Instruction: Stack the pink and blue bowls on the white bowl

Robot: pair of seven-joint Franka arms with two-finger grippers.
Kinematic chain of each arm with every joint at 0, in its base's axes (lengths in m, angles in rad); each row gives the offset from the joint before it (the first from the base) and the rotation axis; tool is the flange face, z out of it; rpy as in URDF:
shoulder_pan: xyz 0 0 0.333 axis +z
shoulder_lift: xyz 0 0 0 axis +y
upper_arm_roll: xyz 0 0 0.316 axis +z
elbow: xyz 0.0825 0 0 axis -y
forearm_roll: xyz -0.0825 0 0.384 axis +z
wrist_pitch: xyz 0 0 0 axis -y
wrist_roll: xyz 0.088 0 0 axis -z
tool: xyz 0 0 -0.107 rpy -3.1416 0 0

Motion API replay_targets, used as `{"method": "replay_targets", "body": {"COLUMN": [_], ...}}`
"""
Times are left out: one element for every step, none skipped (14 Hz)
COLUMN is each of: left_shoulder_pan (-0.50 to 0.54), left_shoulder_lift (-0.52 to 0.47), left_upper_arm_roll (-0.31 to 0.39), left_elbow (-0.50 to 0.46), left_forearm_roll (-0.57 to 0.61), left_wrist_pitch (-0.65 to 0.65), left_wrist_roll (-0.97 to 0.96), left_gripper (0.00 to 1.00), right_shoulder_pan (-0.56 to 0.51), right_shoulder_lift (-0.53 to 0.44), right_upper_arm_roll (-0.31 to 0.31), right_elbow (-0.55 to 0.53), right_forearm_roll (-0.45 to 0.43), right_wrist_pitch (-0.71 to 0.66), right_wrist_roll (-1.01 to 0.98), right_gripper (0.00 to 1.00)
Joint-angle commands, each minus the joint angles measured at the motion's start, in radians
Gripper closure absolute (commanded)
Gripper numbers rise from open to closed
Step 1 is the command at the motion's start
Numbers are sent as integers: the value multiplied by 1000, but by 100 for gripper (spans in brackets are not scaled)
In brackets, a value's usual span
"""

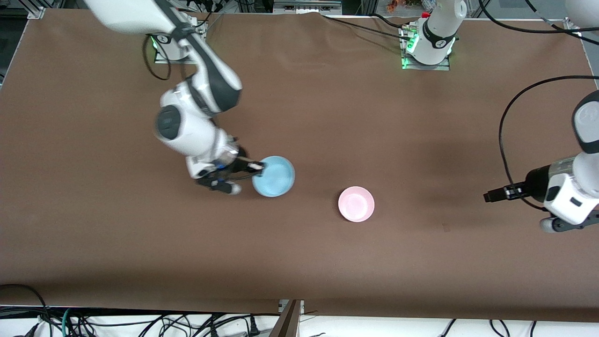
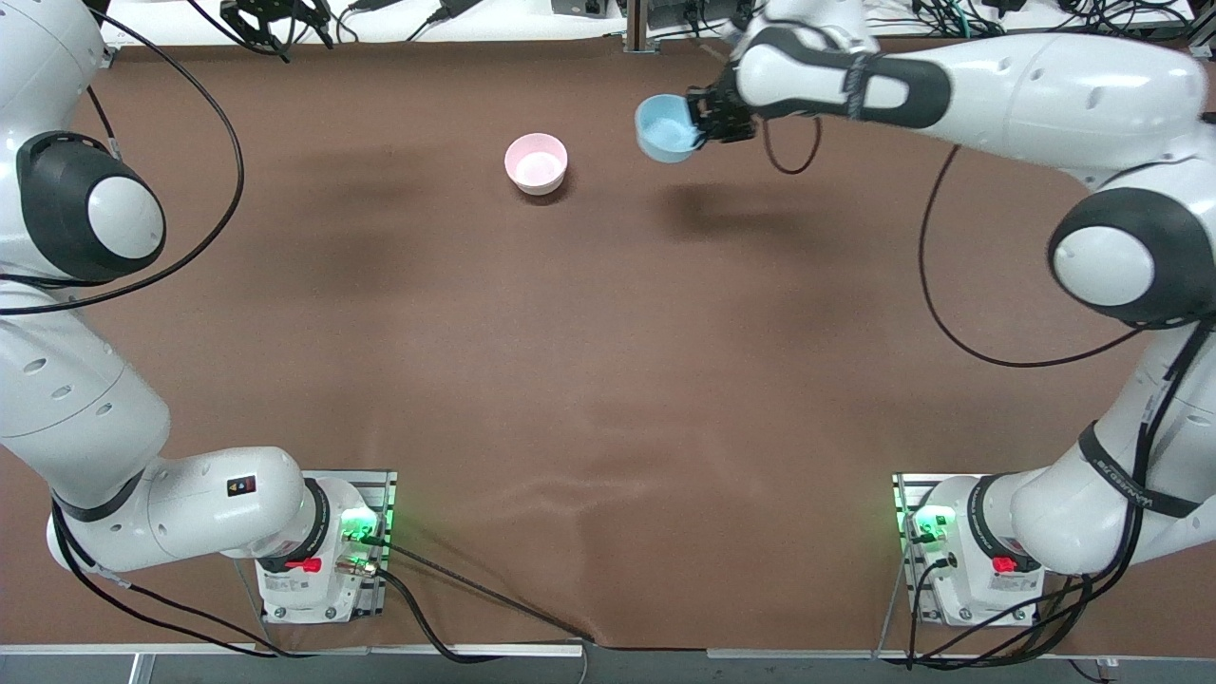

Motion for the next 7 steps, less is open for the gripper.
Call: {"method": "replay_targets", "body": {"left_shoulder_pan": [0,-2,-5,-8,-16,-23,-39], "left_shoulder_lift": [-12,-18,-28,-44,-63,-92,-109], "left_upper_arm_roll": [-4,-4,-3,-1,2,11,22], "left_elbow": [5,6,6,6,5,3,-6], "left_forearm_roll": [15,15,16,18,27,53,67], "left_wrist_pitch": [-19,-24,-33,-47,-53,-62,-84], "left_wrist_roll": [20,21,20,20,20,21,21], "left_gripper": [22,21,21,20,20,20,19], "right_shoulder_pan": [102,141,175,215,255,295,327], "right_shoulder_lift": [160,199,232,262,291,323,349], "right_upper_arm_roll": [-11,-13,-26,-51,-80,-107,-136], "right_elbow": [181,227,270,315,353,391,424], "right_forearm_roll": [-107,-139,-156,-164,-165,-165,-165], "right_wrist_pitch": [67,96,110,124,150,177,199], "right_wrist_roll": [195,261,316,356,374,375,378], "right_gripper": [100,100,100,100,100,100,100]}}
